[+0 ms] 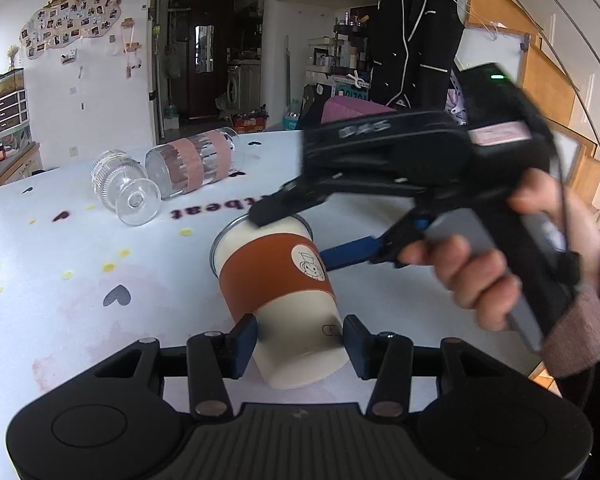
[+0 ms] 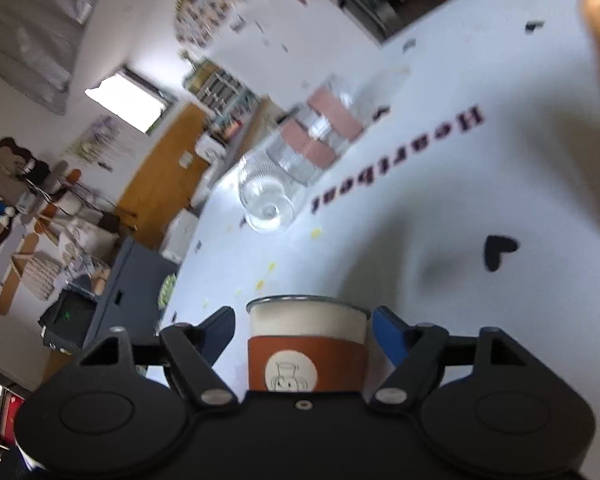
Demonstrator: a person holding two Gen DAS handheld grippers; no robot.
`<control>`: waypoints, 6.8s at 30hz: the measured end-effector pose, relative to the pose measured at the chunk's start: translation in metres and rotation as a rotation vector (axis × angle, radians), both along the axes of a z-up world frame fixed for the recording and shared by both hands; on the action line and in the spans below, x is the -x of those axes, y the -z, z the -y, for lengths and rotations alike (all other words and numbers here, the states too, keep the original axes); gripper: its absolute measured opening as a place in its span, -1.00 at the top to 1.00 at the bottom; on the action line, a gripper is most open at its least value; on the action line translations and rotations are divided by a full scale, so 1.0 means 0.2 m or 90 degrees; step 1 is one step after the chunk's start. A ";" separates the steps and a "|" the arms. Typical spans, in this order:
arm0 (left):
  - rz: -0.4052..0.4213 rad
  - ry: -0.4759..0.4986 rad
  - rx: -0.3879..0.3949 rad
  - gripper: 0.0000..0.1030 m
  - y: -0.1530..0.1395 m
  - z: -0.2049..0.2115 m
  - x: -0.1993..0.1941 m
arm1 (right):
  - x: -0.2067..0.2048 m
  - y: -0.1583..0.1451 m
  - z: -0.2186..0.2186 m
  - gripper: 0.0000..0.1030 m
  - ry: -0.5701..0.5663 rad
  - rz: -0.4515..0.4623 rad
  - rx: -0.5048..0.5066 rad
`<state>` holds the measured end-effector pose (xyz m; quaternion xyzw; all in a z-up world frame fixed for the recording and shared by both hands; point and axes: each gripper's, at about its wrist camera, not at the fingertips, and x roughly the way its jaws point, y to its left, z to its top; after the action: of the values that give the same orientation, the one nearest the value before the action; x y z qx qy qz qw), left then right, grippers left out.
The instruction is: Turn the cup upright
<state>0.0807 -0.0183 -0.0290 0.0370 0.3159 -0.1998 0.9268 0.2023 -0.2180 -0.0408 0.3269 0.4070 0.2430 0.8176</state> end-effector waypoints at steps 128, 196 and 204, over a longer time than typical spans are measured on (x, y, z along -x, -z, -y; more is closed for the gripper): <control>0.196 -0.179 0.025 -1.00 -0.11 0.11 0.36 | 1.04 -0.24 0.33 -1.00 0.248 0.426 0.484; 0.196 -0.179 0.026 -1.00 -0.10 0.11 0.35 | 1.05 -0.26 0.31 -1.00 0.244 0.437 0.482; 0.196 -0.179 0.027 -1.00 -0.10 0.11 0.35 | 1.05 -0.26 0.31 -1.00 0.244 0.437 0.482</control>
<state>0.0103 -0.0401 -0.0083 0.0035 0.1681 -0.0673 0.9835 -0.0071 -0.2794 0.0113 -0.0204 0.1087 0.0189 0.9937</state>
